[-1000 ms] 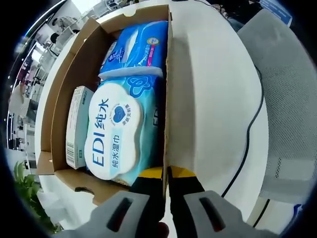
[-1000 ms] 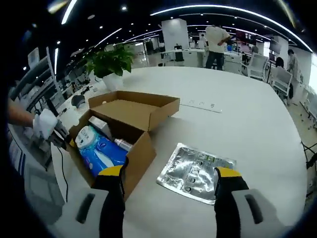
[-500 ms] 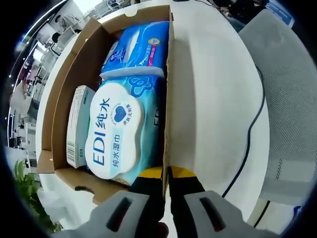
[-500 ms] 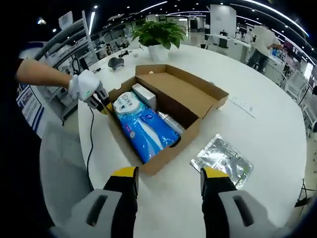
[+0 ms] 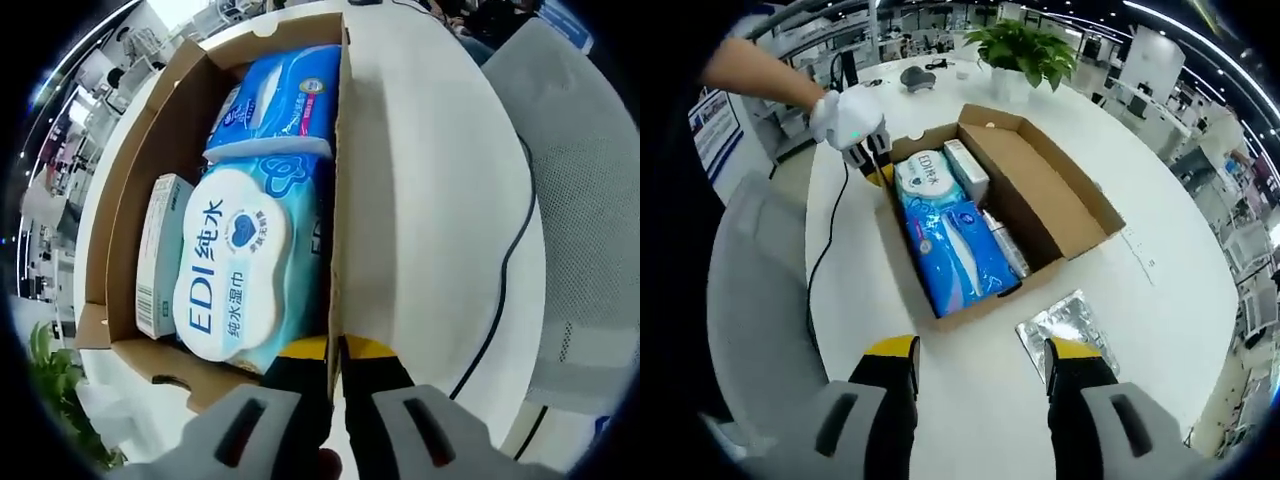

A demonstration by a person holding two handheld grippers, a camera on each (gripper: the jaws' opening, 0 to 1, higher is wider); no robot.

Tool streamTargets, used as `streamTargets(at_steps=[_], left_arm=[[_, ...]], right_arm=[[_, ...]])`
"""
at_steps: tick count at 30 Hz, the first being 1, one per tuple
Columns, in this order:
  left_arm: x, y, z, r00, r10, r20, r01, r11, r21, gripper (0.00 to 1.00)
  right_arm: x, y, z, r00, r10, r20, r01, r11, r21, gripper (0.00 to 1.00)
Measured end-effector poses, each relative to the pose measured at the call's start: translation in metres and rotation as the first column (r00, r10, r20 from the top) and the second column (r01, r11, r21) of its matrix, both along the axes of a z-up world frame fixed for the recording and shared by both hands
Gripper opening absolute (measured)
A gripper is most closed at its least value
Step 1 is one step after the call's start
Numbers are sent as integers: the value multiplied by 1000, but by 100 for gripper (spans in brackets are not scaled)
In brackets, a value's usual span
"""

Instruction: Operate the shoe box by opening the lid, removing the specified soft item, and placing it in the target area until the item is outside and the box remains undamaged.

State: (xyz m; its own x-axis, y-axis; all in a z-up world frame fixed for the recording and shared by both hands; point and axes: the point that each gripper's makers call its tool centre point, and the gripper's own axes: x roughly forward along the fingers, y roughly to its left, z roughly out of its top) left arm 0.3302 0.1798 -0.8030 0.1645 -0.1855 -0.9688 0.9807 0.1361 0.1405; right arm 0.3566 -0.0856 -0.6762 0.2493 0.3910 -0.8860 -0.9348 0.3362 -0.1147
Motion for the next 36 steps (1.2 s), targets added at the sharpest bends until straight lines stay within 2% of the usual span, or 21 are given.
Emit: streamTargets(at_steps=[3,5,6,10,17,20,25,28,30,33,35,36], left_arm=[[-1,0,0,1000,0,-9,0,1000,5,1],[-1,0,0,1000,-1,-9,1,1000,4,1],[-1,0,0,1000,0,-8,0,1000,3,1],[-1,0,-1,1000,4,-2,-4,1000,4,2],[-2,1,-1,1000,4,-2,-4,1000,1,2],[-2,1,0,1000,5,-4,-5,1000,1,2],[-2,1,-1,1000,8,-2,-8,1000,1,2],[-2,1,-1,1000,0,1,0,1000,4,2],[-2,1,-1,1000,0,-1,0,1000,4,2],[-2,1,-2,1000,2,-4,-2,1000,7,1],[-2,1,-2,1000,3,-3,-3,1000,5,1],[-2,1,-1,1000,3,-2,-3,1000,5,1]], right_arm=[[-4,4,5,997,79,-22,-80,996,-50,48],[-4,8,11,994,100,-41,-103,992,-66,48],[-7,9,12,989,129,-68,-134,988,-77,48],[7,8,12,986,144,-85,-151,984,-91,46],[7,27,20,976,192,-102,-201,976,-83,49],[8,35,19,966,237,-104,-247,963,-103,50],[15,45,10,967,242,-83,-249,965,-85,50],[13,56,2,963,250,-103,-259,962,-86,50],[18,61,0,957,277,-89,-285,954,-96,50],[23,67,-3,953,286,-104,-297,949,-109,53],[24,71,-5,941,320,-110,-332,936,-121,53],[21,71,-7,924,354,-141,-373,917,-139,53]])
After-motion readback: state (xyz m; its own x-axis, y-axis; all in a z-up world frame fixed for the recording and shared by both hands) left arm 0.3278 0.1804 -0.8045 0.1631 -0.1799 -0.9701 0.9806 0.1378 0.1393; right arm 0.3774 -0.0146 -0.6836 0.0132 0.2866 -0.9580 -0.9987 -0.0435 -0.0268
